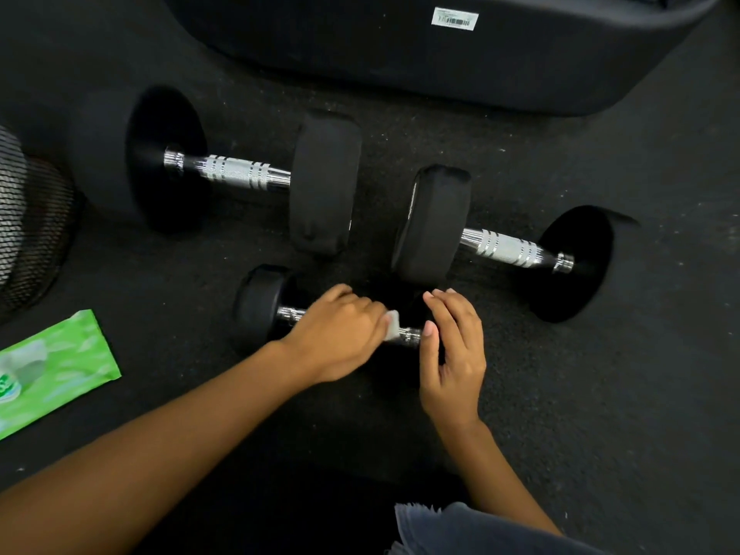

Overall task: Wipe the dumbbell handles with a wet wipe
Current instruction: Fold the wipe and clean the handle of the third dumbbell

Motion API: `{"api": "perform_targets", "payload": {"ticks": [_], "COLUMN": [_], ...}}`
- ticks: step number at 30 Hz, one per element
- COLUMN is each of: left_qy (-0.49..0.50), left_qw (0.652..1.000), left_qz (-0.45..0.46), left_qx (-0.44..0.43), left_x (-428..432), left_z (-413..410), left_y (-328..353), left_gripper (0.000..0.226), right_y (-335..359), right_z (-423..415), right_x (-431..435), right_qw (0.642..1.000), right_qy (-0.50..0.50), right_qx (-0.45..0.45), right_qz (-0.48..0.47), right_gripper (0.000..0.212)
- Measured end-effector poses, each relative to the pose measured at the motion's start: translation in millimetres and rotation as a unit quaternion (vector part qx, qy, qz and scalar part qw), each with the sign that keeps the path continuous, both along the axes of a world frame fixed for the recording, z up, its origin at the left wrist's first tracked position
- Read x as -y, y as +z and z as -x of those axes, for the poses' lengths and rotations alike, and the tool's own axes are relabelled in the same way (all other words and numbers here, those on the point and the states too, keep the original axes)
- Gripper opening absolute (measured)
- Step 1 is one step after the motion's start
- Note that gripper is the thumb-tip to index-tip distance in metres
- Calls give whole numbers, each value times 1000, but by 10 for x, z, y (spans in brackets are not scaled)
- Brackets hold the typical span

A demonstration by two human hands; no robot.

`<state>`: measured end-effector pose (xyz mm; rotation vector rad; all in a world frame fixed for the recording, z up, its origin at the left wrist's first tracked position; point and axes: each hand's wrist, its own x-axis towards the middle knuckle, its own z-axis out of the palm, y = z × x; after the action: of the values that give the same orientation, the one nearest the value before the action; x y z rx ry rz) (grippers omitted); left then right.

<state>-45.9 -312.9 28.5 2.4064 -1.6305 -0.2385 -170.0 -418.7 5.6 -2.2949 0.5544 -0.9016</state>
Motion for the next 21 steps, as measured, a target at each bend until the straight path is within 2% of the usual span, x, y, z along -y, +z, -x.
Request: {"api": "perform_targets", "payload": {"ticks": [4, 13, 21], "left_qy": [3, -29, -16], "left_qw": [999, 993, 988], "left_qz": [5, 99, 142], "left_qx": [35, -49, -55], "left_x": [161, -64, 29], "left_z": [18, 97, 217], "left_y": [4, -71, -51], "left_gripper": [42, 38, 18], "right_y": [-4, -11, 19], "right_z": [-24, -2, -19], "right_x": [3, -3, 6], "right_qw": [1000, 1000, 1000], "right_qy": [-7, -2, -8], "right_qx": [6, 1, -11], "right_qz": [-3, -7, -12], "right_gripper": [33, 36, 40]}}
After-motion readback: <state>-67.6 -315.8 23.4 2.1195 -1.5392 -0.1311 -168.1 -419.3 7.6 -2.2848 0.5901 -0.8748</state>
